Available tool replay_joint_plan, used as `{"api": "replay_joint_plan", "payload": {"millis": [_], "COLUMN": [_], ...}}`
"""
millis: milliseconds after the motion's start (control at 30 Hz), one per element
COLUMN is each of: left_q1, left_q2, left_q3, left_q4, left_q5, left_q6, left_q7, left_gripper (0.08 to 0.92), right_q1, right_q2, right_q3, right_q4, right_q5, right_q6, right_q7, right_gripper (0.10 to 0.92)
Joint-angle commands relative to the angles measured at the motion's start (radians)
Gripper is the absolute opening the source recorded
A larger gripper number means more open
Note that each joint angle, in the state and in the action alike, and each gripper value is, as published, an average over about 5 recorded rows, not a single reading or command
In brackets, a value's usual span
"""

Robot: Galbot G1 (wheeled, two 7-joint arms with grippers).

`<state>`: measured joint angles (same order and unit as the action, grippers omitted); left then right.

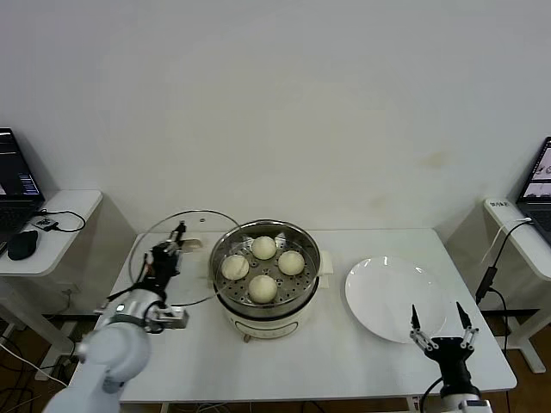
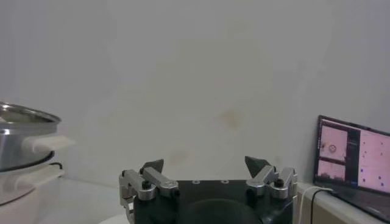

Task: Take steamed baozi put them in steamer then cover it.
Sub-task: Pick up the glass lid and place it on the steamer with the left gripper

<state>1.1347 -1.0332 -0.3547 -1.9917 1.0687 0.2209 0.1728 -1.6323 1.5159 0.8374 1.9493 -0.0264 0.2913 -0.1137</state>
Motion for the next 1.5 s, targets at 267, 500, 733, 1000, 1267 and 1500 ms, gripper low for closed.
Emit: {"api": "replay_joint_plan", "payload": {"millis": [267,500,733,1000,1267,1500], "left_q1": [-0.189,-0.183,-0.175,-0.163,-0.163,-0.149], "left_q2": [-0.339,-0.370,-0.398,-0.420,-0.432,-0.443], "left_q3": [0.225,0.242,0.241,0.248,0.243,0.245], "left_q4": [0.091,0.128,0.159,0.166,0.194,0.194], "left_q5": [0.331,0.343,0.372,0.407,0.436,0.454], "left_q6": [0.104,0.103,0.097,0.086,0.063,0.054], "left_q7": [0.161,0.164,0.157,0.149,0.132,0.126], "left_gripper": [0.139,0.139,0.139,0.139,0.139,0.139], "right_q1": [0.028,0.028,0.025,0.025,0.029,0.027], "right_q2": [0.036,0.041,0.048,0.046,0.057,0.056], "right_q3": [-0.050,-0.058,-0.079,-0.084,-0.099,-0.103], "right_q4": [-0.065,-0.076,-0.061,-0.062,-0.058,-0.060], "right_q5": [-0.102,-0.108,-0.089,-0.090,-0.083,-0.083], "right_q6": [0.021,0.030,0.020,0.018,0.007,0.008], "right_q7": [0.029,0.028,0.024,0.023,0.019,0.018], "right_gripper": [0.823,0.823,0.823,0.823,0.823,0.823]}}
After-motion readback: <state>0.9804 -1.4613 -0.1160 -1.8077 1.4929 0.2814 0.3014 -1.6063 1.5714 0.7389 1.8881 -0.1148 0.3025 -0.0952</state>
